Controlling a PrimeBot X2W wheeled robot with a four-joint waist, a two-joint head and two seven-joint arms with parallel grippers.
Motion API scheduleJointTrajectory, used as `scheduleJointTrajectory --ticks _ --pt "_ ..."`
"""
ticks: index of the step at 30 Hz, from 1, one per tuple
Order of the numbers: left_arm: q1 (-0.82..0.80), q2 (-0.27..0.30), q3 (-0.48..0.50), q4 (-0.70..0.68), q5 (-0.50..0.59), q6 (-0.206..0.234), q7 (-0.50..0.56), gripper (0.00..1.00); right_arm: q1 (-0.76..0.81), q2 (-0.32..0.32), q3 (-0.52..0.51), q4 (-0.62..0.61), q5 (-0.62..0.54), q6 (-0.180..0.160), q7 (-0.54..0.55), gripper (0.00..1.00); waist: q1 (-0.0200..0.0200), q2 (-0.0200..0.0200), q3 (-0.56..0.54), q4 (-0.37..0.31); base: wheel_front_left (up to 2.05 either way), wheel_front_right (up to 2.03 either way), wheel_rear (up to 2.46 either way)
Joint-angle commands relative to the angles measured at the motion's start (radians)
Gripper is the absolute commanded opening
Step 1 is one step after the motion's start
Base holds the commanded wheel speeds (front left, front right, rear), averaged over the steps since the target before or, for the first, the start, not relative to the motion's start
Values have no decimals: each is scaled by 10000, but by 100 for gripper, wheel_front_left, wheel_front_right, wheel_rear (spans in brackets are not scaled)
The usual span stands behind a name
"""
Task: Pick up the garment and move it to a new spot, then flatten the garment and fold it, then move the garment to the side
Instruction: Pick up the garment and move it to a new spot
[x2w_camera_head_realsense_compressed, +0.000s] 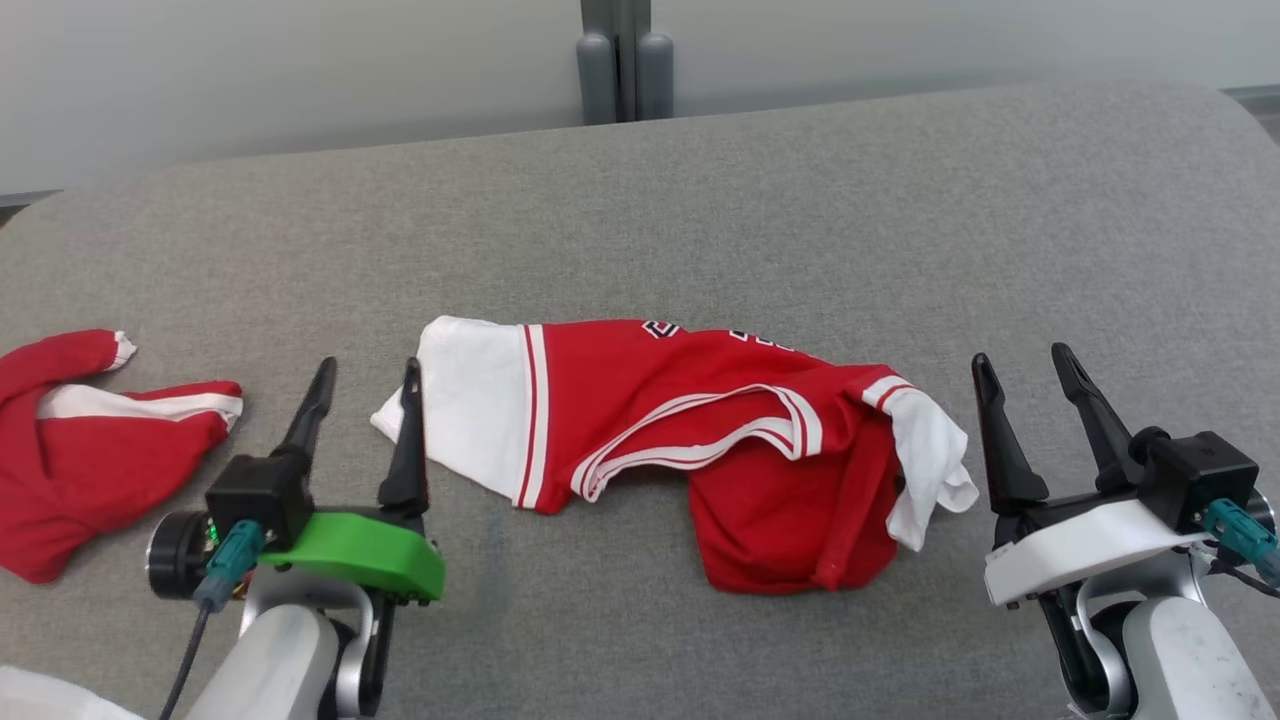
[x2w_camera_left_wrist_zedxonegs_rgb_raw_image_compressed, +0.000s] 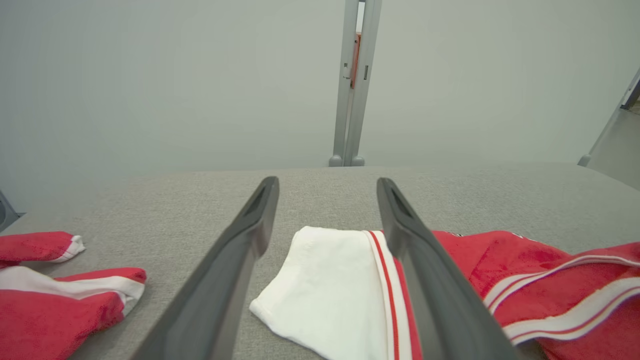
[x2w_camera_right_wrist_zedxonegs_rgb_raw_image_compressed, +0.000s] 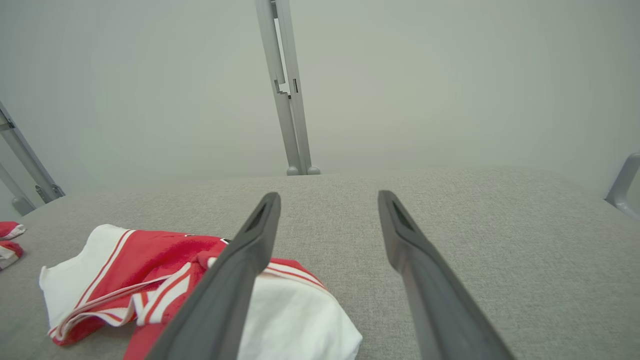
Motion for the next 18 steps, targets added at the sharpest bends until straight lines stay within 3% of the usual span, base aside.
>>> scheduleJointTrajectory --ticks 1,6,18 --pt "301 146 182 -59 -77 87 -70 100 165 -11 -17 -62 -87 1 56 100 0 0 -494 456 0 0 0" --pt "924 424 722 -286 -54 51 -80 100 444 -13 13 -160 -117 1 230 100 0 0 -776 475 0 0 0" --pt "1971 344 918 -514 214 -231 -79 100 1247 103 -77 -479 -79 1 590 100 0 0 -1210 196 0 0 0"
